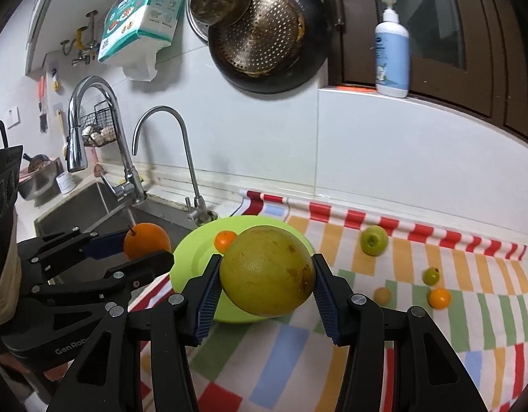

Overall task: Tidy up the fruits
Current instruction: 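Carry the orange and pomelo onto the green plate and release both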

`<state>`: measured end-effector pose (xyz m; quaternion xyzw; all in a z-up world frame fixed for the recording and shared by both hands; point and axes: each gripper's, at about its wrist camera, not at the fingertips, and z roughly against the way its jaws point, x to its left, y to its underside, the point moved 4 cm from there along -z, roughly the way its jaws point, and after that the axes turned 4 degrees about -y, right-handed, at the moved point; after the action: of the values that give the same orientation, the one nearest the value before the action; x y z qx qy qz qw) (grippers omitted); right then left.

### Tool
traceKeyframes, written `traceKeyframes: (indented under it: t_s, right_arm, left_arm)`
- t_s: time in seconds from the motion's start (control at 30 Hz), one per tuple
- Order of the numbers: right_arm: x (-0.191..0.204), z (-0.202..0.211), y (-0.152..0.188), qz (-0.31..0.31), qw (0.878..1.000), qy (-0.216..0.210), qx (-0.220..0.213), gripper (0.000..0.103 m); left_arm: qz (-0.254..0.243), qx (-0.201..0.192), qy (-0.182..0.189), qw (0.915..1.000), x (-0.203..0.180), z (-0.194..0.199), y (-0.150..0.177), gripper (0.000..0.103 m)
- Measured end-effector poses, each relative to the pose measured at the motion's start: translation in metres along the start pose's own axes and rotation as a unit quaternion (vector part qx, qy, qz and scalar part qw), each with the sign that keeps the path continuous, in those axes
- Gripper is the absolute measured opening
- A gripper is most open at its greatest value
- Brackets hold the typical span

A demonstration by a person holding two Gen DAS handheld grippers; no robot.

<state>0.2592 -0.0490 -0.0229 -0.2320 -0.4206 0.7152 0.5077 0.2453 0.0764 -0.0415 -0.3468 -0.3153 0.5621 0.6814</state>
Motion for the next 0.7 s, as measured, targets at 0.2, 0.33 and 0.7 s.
traceKeyframes:
  t_s: [0.2,0.33,0.7]
  right_arm:
    - [-0.005,-0.037,-0.007,-0.005,1.0,-0.02,0.015,0.052]
    - [-0.008,-0.064,-0.005,-0.005,0.999,-0.026,0.034,0.052]
    - [-0.013,-0.132,0.01,-0.009,0.995,-0.036,0.088,0.052]
  left_arm:
    - [0.001,0.015,-0.01,0.9998,0.013,-0.03,-0.002,0.041]
    - [-0.002,0.03,-0.017,0.9994,0.021,-0.052,0.0,0.041]
    - [-0.001,0.075,-0.018,0.997,0.037,-0.105,0.021,0.041]
